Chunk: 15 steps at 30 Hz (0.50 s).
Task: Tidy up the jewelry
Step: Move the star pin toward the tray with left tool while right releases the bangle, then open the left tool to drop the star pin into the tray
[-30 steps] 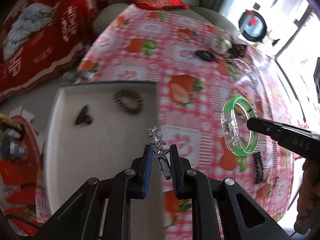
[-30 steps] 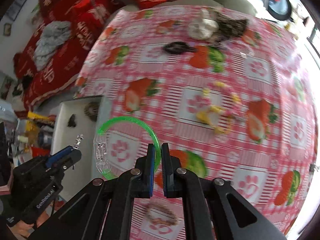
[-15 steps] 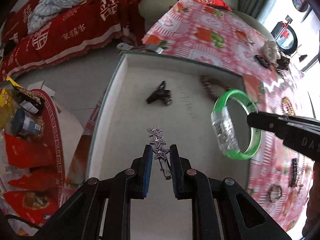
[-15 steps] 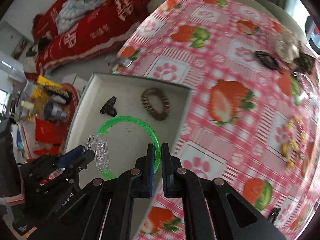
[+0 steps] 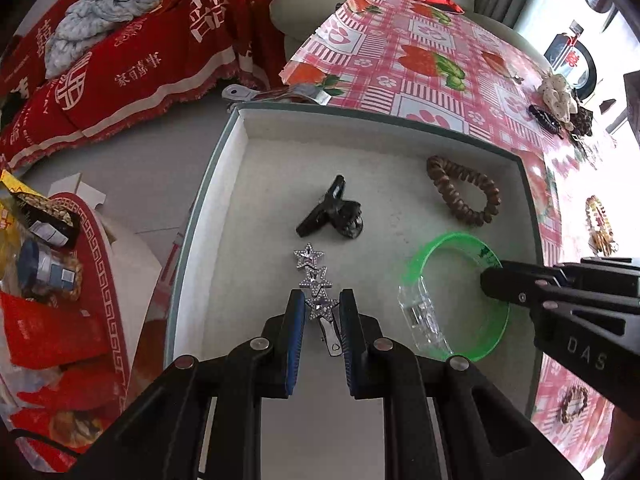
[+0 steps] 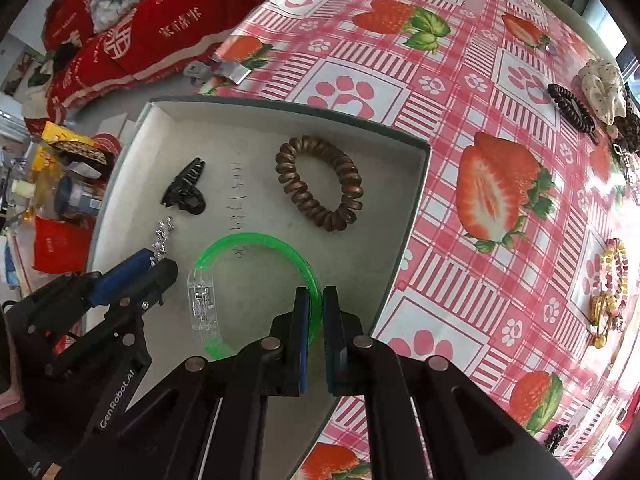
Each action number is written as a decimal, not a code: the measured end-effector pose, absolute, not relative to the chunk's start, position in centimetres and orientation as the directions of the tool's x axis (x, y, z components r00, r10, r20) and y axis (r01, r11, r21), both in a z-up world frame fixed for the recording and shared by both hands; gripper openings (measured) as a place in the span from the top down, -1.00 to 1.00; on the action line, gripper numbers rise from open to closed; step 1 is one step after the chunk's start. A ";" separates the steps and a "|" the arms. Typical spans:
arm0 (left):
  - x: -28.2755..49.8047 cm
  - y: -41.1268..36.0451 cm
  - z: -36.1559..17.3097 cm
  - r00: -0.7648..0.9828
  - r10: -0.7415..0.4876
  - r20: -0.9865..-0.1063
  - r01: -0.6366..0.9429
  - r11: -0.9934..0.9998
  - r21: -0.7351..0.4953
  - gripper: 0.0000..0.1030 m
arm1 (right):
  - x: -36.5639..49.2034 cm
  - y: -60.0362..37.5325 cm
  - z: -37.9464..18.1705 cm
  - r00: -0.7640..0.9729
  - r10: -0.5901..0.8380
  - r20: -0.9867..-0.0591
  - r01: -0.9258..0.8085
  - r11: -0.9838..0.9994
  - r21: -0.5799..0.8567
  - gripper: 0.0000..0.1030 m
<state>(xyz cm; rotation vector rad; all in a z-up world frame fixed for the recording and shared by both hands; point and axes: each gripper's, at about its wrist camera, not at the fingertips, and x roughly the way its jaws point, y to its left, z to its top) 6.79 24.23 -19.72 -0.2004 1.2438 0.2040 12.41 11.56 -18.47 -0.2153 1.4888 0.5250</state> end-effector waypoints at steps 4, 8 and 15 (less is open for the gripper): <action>7.7 24.5 -19.9 0.320 0.060 -0.946 -0.263 0.964 -0.028 0.53 | 13.2 11.9 -18.9 0.005 0.186 -0.983 -0.451 0.877 0.164 0.87; 8.5 24.6 -19.9 0.329 0.069 -0.942 -0.255 0.967 -0.018 0.53 | 14.0 12.3 -19.0 0.033 0.178 -0.984 -0.451 0.881 0.144 0.87; 9.1 24.4 -19.8 0.328 0.097 -0.940 -0.241 0.970 0.017 0.53 | 14.7 12.7 -18.9 0.050 0.170 -0.984 -0.455 0.881 0.129 0.85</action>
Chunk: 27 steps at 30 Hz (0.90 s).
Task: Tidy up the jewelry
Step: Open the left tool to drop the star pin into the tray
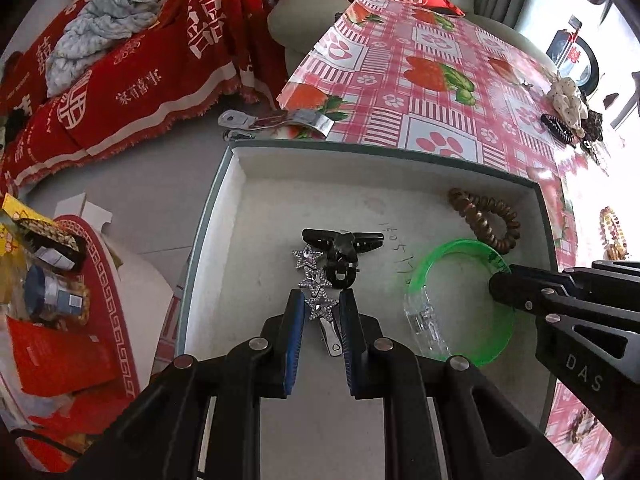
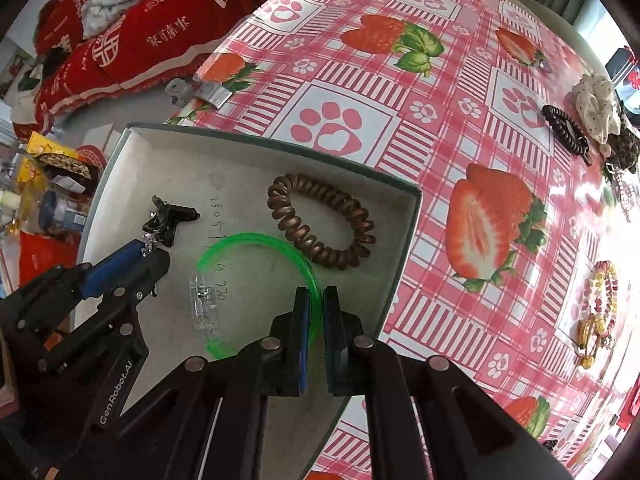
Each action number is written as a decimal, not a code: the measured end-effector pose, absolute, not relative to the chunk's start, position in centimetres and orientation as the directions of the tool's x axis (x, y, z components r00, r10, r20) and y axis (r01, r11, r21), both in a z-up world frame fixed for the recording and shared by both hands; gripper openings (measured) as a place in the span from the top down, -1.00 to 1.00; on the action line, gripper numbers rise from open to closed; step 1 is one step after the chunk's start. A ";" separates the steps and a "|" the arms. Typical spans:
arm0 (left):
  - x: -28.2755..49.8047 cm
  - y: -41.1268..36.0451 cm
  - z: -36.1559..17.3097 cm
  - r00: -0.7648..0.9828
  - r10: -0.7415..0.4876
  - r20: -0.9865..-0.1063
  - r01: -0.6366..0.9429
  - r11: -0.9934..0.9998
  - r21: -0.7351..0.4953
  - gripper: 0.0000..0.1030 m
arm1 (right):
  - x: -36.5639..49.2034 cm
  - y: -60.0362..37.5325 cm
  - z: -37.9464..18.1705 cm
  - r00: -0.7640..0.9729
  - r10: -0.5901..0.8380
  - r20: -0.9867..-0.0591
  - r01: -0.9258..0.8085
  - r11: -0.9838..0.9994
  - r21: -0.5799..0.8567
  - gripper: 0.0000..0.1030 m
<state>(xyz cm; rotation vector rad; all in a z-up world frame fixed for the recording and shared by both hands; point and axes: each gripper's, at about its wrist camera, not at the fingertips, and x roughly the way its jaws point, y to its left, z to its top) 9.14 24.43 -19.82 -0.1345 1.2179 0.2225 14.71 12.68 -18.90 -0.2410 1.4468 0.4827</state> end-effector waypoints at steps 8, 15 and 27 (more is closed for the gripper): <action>8.5 24.5 -19.6 0.308 0.118 -0.944 -0.267 0.963 0.033 0.53 | 14.4 12.5 -18.5 0.061 0.192 -0.979 -0.458 0.877 0.143 0.83; 8.2 24.3 -19.0 0.315 0.123 -0.941 -0.264 0.964 0.037 0.52 | 14.3 11.9 -16.8 0.080 0.245 -0.966 -0.447 0.875 0.184 0.55; 7.2 23.3 -17.1 0.338 0.186 -0.923 -0.296 0.952 0.084 -1.00 | 12.9 7.1 -12.9 0.128 0.304 -0.944 -0.361 0.901 0.241 0.34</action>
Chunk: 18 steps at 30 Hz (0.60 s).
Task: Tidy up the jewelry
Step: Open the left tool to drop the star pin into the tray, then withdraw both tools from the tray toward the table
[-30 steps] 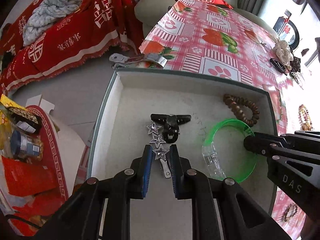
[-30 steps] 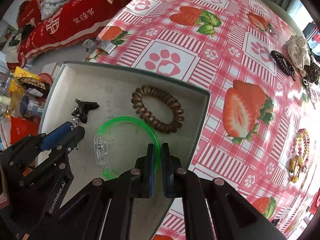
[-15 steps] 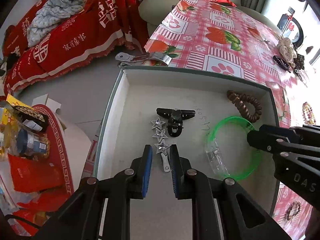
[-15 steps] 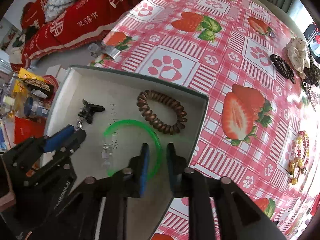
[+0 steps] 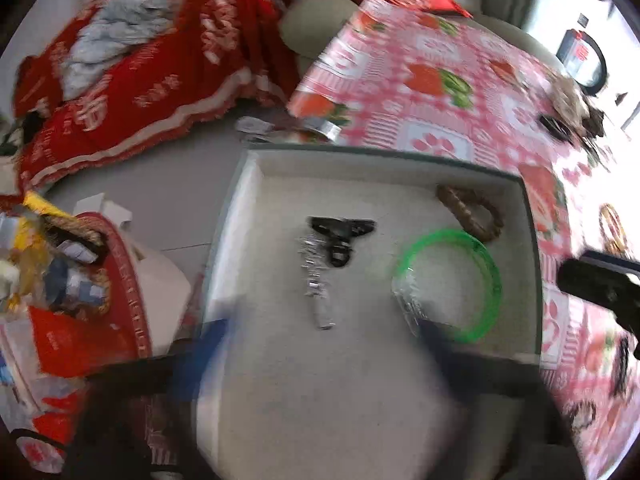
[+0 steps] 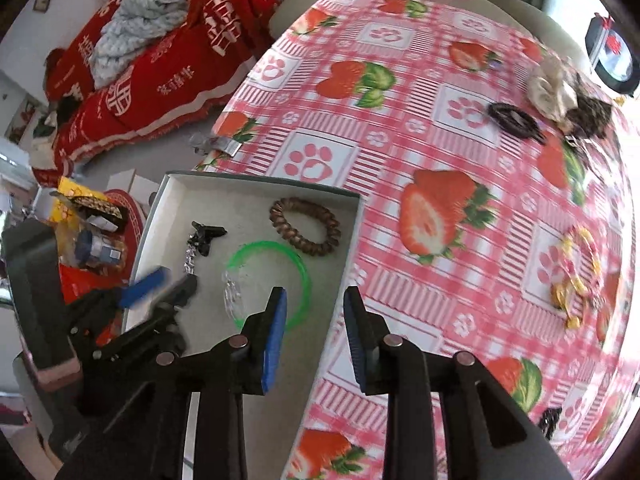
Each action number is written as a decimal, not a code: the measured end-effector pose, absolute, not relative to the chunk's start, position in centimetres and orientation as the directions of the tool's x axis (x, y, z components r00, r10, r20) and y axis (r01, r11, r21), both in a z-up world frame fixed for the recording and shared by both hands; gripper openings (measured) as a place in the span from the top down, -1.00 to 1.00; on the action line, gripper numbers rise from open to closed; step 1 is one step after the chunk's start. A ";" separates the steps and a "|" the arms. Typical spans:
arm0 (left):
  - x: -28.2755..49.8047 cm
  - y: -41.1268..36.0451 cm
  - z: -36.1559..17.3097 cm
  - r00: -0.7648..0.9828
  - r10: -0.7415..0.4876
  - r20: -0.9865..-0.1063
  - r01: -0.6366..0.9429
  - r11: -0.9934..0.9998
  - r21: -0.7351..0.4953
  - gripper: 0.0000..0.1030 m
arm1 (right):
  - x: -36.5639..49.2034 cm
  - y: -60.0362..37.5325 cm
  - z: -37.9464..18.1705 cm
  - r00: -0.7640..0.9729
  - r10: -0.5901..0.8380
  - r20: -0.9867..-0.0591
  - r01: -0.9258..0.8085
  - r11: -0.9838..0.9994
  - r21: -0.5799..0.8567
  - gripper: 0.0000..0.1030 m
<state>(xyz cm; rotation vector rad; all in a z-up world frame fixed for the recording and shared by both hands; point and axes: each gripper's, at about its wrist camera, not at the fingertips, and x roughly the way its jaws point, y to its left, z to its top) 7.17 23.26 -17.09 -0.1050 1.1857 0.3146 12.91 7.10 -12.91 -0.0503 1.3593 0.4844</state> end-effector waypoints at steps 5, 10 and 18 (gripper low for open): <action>7.0 22.8 -16.4 0.333 0.189 -0.924 -0.282 0.955 0.094 -1.00 | 12.1 5.3 -12.6 0.123 0.313 -0.942 -0.323 0.910 0.260 0.29; 6.5 21.0 -15.5 0.337 0.199 -0.920 -0.233 0.965 0.123 -1.00 | 11.2 3.0 -12.6 0.116 0.325 -0.939 -0.273 0.919 0.284 0.06; 6.3 15.7 -13.8 0.346 0.138 -0.928 -0.128 0.987 0.099 -1.00 | 9.8 -3.2 -12.8 0.126 0.324 -0.937 -0.147 0.941 0.306 -0.53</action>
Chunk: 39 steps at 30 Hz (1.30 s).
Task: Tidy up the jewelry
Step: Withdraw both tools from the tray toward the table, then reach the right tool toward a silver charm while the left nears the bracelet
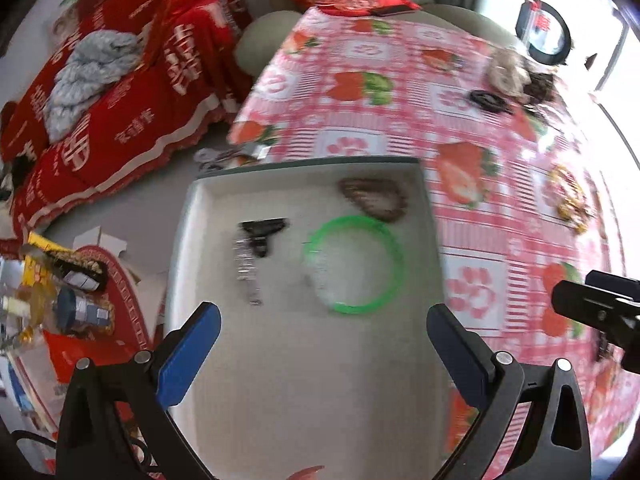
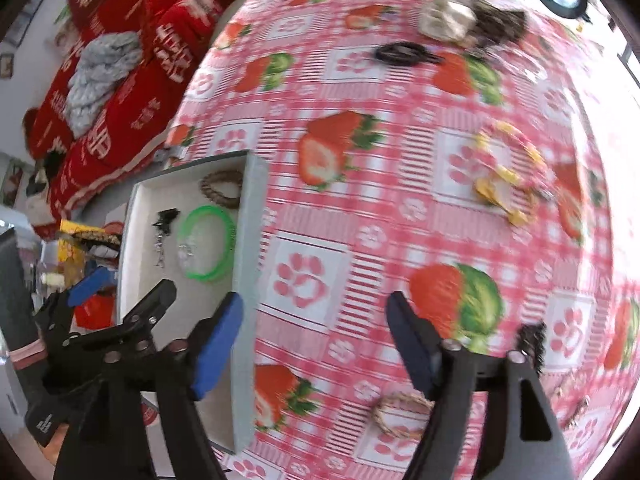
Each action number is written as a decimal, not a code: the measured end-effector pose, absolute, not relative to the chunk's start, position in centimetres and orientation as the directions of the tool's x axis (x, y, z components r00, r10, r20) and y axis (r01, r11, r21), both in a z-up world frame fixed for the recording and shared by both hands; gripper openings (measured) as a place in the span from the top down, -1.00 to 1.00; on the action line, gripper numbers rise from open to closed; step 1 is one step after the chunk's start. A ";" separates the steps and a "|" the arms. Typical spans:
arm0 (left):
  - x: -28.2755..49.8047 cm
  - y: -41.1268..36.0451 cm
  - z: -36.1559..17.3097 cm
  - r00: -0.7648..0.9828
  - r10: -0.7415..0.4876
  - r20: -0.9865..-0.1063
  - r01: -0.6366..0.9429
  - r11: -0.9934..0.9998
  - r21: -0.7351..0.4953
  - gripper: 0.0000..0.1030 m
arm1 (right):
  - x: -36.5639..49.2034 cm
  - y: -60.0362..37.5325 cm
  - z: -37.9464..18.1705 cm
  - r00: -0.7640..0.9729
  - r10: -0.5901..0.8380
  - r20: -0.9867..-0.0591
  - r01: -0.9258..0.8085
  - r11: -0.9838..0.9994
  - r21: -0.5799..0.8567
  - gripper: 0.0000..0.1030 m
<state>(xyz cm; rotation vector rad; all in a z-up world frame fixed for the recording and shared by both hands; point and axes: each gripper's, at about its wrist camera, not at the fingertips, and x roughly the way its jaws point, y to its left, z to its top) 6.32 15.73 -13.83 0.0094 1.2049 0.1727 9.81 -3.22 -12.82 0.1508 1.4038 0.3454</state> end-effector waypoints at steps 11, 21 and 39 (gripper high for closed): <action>8.3 6.8 -12.7 0.350 0.019 -0.937 0.003 1.000 0.021 -1.00 | 8.4 -13.4 -13.0 0.167 0.232 -0.958 0.014 0.971 0.238 -0.53; 10.5 1.2 -13.0 0.329 -0.025 -0.944 0.059 0.998 -0.006 -1.00 | 8.4 -20.9 -13.0 0.193 0.171 -0.966 0.104 0.975 0.194 -0.53; 15.5 -6.3 -17.7 0.254 -0.057 -0.965 0.066 0.997 -0.041 -0.84 | 1.6 -30.2 -15.7 0.119 0.058 -0.991 0.279 0.956 0.090 -0.53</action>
